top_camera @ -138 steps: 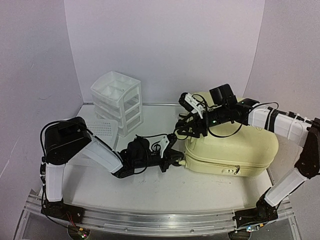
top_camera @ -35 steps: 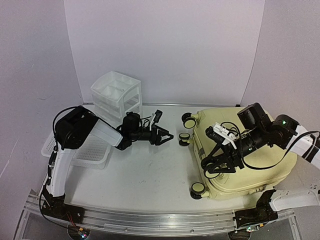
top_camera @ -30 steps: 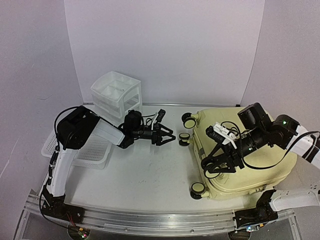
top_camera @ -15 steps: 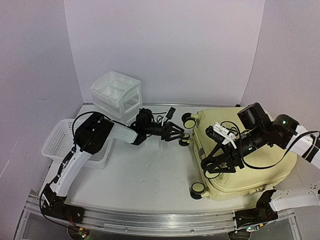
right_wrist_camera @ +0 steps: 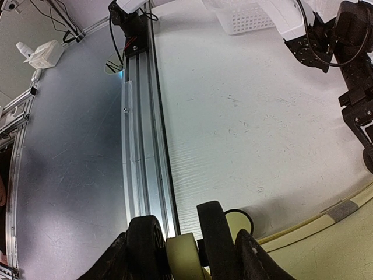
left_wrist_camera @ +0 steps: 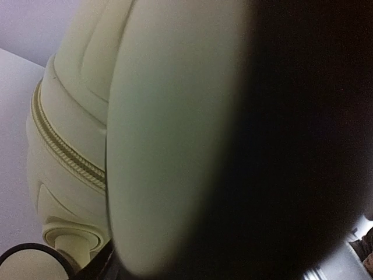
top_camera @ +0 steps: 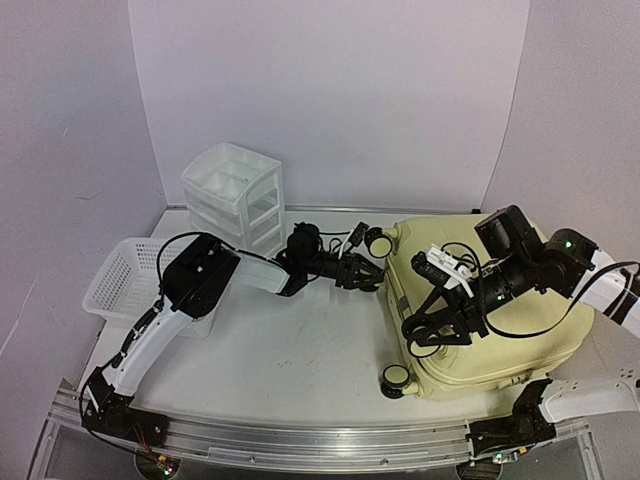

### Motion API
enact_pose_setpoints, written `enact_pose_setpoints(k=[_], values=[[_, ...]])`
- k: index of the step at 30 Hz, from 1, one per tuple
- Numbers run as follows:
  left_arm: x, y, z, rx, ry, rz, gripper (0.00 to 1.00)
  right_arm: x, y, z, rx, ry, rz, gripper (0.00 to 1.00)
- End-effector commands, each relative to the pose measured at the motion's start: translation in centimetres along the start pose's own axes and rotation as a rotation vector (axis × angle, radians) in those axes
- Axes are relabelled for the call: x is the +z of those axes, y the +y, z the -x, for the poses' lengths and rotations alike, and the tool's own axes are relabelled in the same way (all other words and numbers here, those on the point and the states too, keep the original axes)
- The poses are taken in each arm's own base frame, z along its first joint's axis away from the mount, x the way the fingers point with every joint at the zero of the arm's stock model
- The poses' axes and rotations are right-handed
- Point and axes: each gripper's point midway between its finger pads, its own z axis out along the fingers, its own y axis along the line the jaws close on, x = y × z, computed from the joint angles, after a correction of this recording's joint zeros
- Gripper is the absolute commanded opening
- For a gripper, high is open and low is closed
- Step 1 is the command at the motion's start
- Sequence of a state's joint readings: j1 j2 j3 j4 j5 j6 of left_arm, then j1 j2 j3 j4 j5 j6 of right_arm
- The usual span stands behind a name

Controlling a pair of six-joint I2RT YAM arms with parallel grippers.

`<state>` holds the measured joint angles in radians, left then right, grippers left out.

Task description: Open, take out, and arrange the luggage

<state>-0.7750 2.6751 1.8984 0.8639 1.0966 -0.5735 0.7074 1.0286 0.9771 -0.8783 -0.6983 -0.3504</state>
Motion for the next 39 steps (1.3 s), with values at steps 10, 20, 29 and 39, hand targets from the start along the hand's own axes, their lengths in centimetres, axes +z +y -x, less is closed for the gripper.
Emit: enact_pose_setpoints(k=[10, 20, 29, 39], values=[[0.2, -0.2, 1.9, 0.05, -0.042, -0.011, 0.2, -1.2, 0.5, -0.9, 0.206, 0.021, -0.008, 0.49], [-1.4, 0.9, 2.8, 0.049, -0.076, 0.058, 0.0, -1.2, 0.5, -1.1, 0.208, 0.025, -0.009, 0.46], [-4.7, 2.1, 3.6, 0.033, -0.12, 0.09, 0.0, -1.3, 0.7, -1.1, 0.202, 0.02, -0.012, 0.44], [-4.9, 5.5, 5.8, -0.136, -0.243, 0.124, 0.0, -1.1, 1.5, -1.0, 0.206, 0.022, 0.051, 0.39]])
